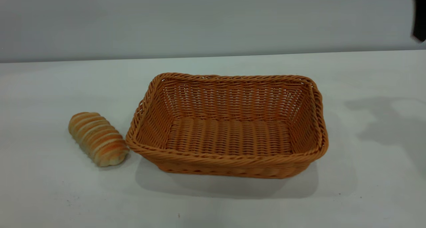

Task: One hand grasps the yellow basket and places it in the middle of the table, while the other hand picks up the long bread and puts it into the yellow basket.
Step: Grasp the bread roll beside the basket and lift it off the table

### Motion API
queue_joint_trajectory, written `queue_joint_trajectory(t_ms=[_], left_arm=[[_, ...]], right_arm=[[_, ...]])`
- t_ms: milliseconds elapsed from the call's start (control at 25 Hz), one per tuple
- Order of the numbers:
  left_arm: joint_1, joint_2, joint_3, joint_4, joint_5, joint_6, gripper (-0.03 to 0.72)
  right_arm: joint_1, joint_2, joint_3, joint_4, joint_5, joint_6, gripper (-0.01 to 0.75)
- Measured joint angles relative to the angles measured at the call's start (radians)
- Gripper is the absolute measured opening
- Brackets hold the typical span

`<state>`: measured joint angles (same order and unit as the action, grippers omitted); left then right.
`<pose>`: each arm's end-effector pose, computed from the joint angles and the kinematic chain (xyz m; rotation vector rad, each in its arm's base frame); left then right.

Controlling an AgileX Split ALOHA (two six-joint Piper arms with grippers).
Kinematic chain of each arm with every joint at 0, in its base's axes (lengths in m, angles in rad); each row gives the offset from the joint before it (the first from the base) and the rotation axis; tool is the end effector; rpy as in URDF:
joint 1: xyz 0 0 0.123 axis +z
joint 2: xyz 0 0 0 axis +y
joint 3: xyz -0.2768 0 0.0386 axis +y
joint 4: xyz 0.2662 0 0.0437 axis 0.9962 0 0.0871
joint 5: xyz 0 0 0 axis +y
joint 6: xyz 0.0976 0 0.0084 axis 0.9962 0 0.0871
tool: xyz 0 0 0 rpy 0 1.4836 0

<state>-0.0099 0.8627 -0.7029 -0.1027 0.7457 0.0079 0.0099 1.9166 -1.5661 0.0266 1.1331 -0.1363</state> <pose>0.1859 -0.0087 0.2879 -0.0360 2.3870 -0.1198 0.4120 0.0064 0.2235 -0.2031 2.9589 0.0207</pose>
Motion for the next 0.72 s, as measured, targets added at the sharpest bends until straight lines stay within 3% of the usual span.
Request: queue_joint_trajectory(t_ms=[160,400,720], left_arm=[[0.0,0.179,-0.031,-0.017,-0.024,-0.018,0.399],[0.0,0.445,-0.037,-0.051,-0.174,-0.051,0.399],[0.0,0.73,-0.054,-0.099,-0.406,-0.053,0.399]], right_arm=[[0.0,-0.084,0.0,-0.027,0.046,0.011,0.429],[0.0,-0.17,0.004,-0.02,0.075,0.015,0.429],[0.0,-0.295,0.195,-0.02,0.013,0.022,0.429]])
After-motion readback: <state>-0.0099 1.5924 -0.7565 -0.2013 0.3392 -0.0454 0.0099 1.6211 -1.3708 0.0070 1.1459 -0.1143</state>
